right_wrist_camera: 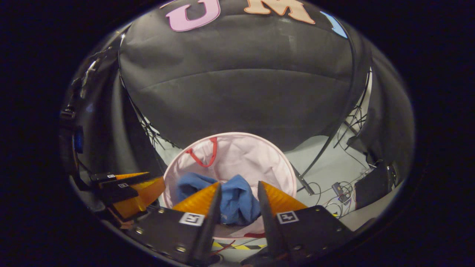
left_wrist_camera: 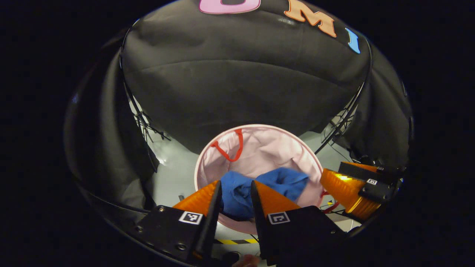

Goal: Grasp the clothes on the hanger with both hands and then place them into the laundry hamper below.

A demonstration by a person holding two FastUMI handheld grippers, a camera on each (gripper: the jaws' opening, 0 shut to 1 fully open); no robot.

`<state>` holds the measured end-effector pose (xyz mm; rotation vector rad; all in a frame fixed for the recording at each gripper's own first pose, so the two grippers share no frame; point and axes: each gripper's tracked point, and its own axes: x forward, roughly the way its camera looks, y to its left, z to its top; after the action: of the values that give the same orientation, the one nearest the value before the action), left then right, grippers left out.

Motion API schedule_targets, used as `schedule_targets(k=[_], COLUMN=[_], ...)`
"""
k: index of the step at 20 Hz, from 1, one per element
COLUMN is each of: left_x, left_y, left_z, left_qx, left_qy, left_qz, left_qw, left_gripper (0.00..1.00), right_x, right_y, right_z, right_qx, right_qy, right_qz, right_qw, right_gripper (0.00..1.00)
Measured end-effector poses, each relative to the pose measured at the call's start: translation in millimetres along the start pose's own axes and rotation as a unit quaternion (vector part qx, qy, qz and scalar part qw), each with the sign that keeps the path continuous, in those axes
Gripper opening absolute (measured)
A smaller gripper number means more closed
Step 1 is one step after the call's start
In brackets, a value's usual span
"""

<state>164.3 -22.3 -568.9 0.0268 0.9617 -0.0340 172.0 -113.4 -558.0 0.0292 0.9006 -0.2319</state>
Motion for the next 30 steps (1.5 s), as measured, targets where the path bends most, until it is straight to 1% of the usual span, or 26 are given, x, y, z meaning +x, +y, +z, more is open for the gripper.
schedule_targets(k=[1,2,3,4,6,9,10,11,13,14,15,16,18,19,20,21,24,27,29,30], left_x=[-7.6,-16.0,-25.4,-33.9,-53.7,-75.5,-84.3,-94.1,-109.8,-118.9,-130.0,-144.3,-168.2,-178.4,-189.0,-197.6,-232.2,-259.2,-274.9,-283.5], left_y=[1.0,1.5,2.4,3.5,8.9,6.5,12.8,20.9,19.3,15.8,14.0,14.6,19.5,17.9,17.0,17.6,20.5,21.3,26.4,28.9], left_z=[9.7,17.2,24.8,32.9,48.3,60.6,65.2,72.4,87.0,91.1,98.6,106.7,122.9,130.9,137.2,141.3,156.8,166.4,172.8,177.4], left_qx=[0.003,0.004,0.008,0.014,0.026,0.023,0.023,0.020,0.008,0.000,-0.003,-0.001,0.005,0.006,0.004,0.004,0.009,0.014,0.021,0.024], left_qy=[-0.015,-0.027,-0.038,-0.050,-0.078,-0.095,-0.105,-0.115,-0.138,-0.145,-0.152,-0.163,-0.188,-0.199,-0.207,-0.215,-0.248,-0.272,-0.286,-0.295], left_qz=[0.002,0.005,0.011,0.017,0.030,0.029,0.040,0.060,0.047,0.037,0.029,0.026,0.032,0.028,0.027,0.026,0.032,0.034,0.044,0.050], left_qw=[1.000,1.000,0.999,0.998,0.996,0.995,0.993,0.991,0.989,0.989,0.988,0.986,0.982,0.980,0.978,0.976,0.968,0.961,0.957,0.954], left_gripper=[0.51,0.58,0.60,0.73,1.00,1.00,1.00,1.00,1.00,0.98,0.99,0.99,0.99,0.99,0.99,0.98,0.98,0.98,0.98,0.98], right_x=[-8.0,-17.2,-26.6,-36.9,-54.6,-78.8,-85.3,-91.8,-105.2,-112.5,-121.7,-132.6,-154.1,-165.7,-176.5,-188.9,-224.8,-252.7,-268.9,-276.8], right_y=[0.6,-2.0,-3.4,-4.0,-8.1,-18.9,-21.3,-23.0,-31.2,-31.8,-31.1,-32.3,-36.3,-37.4,-36.0,-34.0,-31.5,-27.9,-21.3,-18.6], right_z=[7.0,14.7,23.1,29.4,40.5,55.5,58.6,63.4,72.3,77.4,84.3,92.5,109.4,117.6,123.9,133.6,158.0,172.4,182.6,186.8], right_qx=[-0.002,-0.005,-0.008,-0.008,-0.003,0.013,0.022,0.030,0.046,0.052,0.056,0.057,0.055,0.053,0.051,0.050,0.041,0.020,0.013,0.008], right_qy=[-0.006,-0.016,-0.027,-0.037,-0.052,-0.071,-0.076,-0.082,-0.093,-0.100,-0.109,-0.119,-0.141,-0.152,-0.164,-0.177,-0.212,-0.241,-0.259,-0.267], right_qz=[0.000,-0.007,-0.011,-0.015,-0.023,-0.039,-0.039,-0.038,-0.043,-0.042,-0.040,-0.041,-0.046,-0.048,-0.050,-0.051,-0.054,-0.058,-0.054,-0.050], right_qw=[1.000,1.000,1.000,0.999,0.998,0.997,0.996,0.995,0.994,0.993,0.992,0.990,0.987,0.986,0.984,0.982,0.975,0.969,0.964,0.962], right_gripper=[0.71,0.80,0.92,1.00,0.98,0.99,0.99,0.99,0.98,0.95,1.00,0.99,0.99,0.99,0.94,0.99,0.99,0.99,1.00,0.99])
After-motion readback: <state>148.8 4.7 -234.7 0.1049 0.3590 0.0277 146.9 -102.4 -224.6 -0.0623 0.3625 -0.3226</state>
